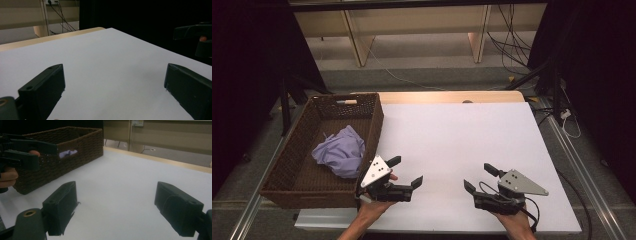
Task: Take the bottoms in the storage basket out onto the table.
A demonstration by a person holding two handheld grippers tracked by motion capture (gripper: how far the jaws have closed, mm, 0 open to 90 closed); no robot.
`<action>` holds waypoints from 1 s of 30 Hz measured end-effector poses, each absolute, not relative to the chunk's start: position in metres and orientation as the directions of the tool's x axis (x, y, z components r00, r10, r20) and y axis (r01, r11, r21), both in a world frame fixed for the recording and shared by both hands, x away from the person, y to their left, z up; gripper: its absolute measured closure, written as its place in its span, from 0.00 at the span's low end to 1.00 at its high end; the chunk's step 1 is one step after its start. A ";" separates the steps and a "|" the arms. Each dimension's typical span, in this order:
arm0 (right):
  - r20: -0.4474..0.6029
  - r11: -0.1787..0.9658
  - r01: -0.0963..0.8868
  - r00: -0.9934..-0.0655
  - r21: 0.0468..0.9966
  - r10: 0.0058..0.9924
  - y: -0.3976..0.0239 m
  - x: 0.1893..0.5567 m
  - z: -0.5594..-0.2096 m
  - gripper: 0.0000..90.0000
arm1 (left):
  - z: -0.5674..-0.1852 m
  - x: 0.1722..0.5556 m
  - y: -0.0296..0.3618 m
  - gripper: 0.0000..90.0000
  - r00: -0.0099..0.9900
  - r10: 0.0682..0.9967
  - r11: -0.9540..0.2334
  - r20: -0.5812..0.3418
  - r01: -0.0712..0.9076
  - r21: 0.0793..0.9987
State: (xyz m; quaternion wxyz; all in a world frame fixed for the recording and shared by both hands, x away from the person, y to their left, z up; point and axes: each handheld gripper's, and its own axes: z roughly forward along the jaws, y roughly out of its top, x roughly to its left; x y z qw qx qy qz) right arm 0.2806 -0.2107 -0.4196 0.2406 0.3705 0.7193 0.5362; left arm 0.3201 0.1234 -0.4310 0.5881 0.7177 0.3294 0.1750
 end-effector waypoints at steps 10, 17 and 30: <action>0.060 0.139 0.275 -0.608 0.951 0.792 -0.212 0.281 -0.420 0.21 | -0.431 0.321 0.121 0.03 0.725 0.675 -0.092 -0.139 0.270 0.959; 0.067 0.132 0.276 -0.608 0.952 0.791 -0.214 0.282 -0.421 0.22 | -0.431 0.322 0.120 0.03 0.723 0.676 -0.089 -0.143 0.272 0.958; 0.076 0.122 0.281 -0.603 0.952 0.794 -0.217 0.283 -0.421 0.22 | -0.422 0.325 0.122 0.03 0.715 0.682 -0.065 -0.155 0.271 0.961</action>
